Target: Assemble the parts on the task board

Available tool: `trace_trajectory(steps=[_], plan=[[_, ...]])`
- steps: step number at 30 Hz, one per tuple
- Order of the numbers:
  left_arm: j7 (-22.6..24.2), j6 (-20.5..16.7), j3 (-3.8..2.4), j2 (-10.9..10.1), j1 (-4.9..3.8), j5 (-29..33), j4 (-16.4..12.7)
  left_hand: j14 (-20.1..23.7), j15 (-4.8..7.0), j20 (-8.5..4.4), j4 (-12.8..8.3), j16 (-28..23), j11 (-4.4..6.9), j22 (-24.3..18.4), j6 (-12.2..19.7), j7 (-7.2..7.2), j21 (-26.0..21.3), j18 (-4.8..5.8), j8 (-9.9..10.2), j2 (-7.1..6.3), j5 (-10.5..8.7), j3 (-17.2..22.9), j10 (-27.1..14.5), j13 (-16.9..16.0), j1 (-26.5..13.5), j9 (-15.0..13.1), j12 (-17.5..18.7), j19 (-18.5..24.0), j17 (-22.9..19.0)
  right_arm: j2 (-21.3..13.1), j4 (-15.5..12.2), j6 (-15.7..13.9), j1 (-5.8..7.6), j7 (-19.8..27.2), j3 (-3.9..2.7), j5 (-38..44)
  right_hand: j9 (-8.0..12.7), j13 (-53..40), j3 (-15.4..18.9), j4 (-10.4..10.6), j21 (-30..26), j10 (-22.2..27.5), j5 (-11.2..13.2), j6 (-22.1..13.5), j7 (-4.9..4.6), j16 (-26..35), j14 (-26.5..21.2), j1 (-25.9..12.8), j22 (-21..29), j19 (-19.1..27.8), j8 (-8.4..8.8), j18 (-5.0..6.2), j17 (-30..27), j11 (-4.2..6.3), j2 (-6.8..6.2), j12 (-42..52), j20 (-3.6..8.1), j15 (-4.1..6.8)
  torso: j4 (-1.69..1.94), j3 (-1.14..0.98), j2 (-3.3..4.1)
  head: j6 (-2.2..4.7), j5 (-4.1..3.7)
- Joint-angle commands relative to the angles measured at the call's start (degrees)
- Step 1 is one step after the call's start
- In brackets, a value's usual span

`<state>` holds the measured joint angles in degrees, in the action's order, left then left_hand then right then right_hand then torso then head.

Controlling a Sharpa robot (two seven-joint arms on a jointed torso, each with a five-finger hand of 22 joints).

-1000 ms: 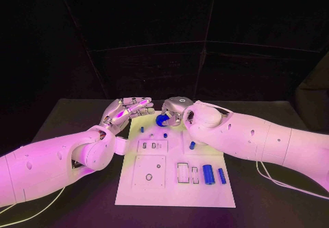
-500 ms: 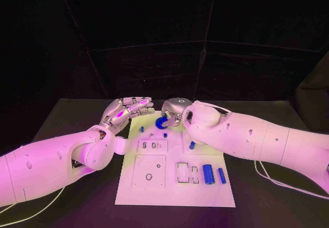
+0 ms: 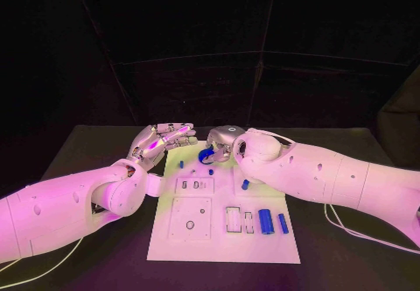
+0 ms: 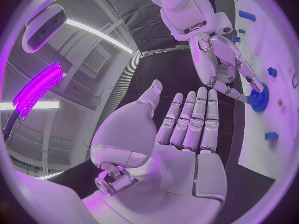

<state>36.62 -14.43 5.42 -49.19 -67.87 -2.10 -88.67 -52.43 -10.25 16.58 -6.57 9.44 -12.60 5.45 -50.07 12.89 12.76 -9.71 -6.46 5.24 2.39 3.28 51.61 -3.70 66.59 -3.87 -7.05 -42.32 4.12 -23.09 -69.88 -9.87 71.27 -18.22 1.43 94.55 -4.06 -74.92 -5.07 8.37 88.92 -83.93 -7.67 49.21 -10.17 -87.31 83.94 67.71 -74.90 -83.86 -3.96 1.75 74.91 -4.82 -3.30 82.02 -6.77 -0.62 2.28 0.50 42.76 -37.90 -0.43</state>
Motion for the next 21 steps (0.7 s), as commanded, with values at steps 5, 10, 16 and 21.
trace_trajectory(steps=[5,10,16,21], plan=[[0.4,0.7,-0.05,-0.2,-0.10,-0.2,0.1,-0.1,-0.18,-0.15,-0.3,-0.2,-0.04,0.0,-0.4,2.78,-0.2,-0.48,0.3,0.48,0.33,0.0,0.3,0.1,-0.1,0.1,0.4,-0.4,-0.1,-4.1,-2.4,-9.6,0.07,5.5,-0.01,-5.4,-0.1,-7.9,-0.2,-0.4,0.0,-1.0,-2.5,1.3,0.05,-0.3,4.7,1.3,-11.9,-4.3,-0.32,-1.03,8.9,-0.30,0.85,1.0,-0.34,-0.18,-0.26,-0.11,-0.14,0.10,0.18],[0.5,0.6,-0.05,-0.5,-0.10,-0.2,0.2,-0.1,-0.18,-0.16,-0.3,-0.2,-0.04,-0.1,-0.4,2.78,-0.3,-0.47,0.3,0.51,0.33,0.0,0.3,0.1,-0.1,0.1,0.4,-0.4,-0.1,-10.9,-6.7,-13.9,0.11,13.5,0.00,-14.4,0.0,-7.7,-1.1,-2.9,-0.1,-0.8,-3.2,1.4,0.05,-0.2,4.7,5.3,-11.6,-4.1,-0.08,-0.98,8.6,-0.26,1.21,0.6,-0.29,-0.13,-0.58,-0.10,-0.37,0.47,0.25],[0.6,0.6,-0.05,-0.6,-0.10,-0.2,0.4,-0.1,-0.18,-0.16,-0.3,-0.3,-0.04,-0.1,-0.5,2.77,-0.3,-0.47,0.3,0.52,0.33,0.0,0.3,0.0,-0.1,0.1,0.4,-0.4,-0.1,-20.1,-10.5,-11.3,0.17,21.7,0.02,-27.1,-0.1,-7.0,-1.8,-5.5,-0.4,-0.2,-4.7,2.2,0.22,0.2,4.4,8.6,-10.9,-3.7,-0.34,-0.81,7.6,-0.07,0.91,-0.1,-0.23,0.01,-1.13,-0.32,-0.48,0.78,-0.23],[0.7,0.5,-0.04,-0.4,-0.10,-0.2,0.8,-0.1,-0.17,-0.16,-0.3,-0.3,-0.04,-0.1,-0.5,2.76,-0.3,-0.48,0.3,0.53,0.33,0.0,0.4,0.0,-0.1,0.1,0.4,-0.4,-0.1,-25.8,-11.0,-9.7,0.18,25.6,0.04,-29.4,-0.1,-7.0,-1.4,-6.8,-0.6,-0.2,-4.9,2.8,0.63,0.2,4.5,9.6,-10.6,-3.5,-0.53,-0.73,7.8,0.24,-0.07,-0.2,-0.06,0.24,-1.40,-0.59,-0.47,0.90,-0.91]])
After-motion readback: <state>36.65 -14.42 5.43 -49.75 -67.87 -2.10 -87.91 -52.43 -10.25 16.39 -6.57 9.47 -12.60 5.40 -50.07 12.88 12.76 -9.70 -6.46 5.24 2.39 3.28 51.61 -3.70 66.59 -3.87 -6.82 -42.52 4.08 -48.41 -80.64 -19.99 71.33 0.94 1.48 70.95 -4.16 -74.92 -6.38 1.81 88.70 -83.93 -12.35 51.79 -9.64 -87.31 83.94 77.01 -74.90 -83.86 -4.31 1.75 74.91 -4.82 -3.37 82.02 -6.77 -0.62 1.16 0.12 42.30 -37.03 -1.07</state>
